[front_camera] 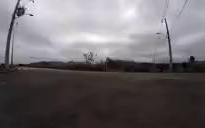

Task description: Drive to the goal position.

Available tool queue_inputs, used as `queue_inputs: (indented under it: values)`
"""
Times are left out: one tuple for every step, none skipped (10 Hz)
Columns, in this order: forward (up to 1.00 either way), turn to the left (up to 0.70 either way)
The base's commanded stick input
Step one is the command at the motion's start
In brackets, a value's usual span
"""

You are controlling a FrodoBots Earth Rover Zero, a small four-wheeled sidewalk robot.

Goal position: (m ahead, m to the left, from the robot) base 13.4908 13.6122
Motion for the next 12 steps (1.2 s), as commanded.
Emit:
queue_inputs:
  values:
    - [0.70,0.00]
    - [0.70,0.00]
    - [0.70,0.00]
    - [0.70,0.00]
    - [0.70,0.00]
    - [0.70,0.00]
    - [0.70,0.00]
    - [0.70,0.00]
    - [0.70,0.00]
    - [0.70,0.00]
    - [0.70,0.00]
    - [0.70,0.00]
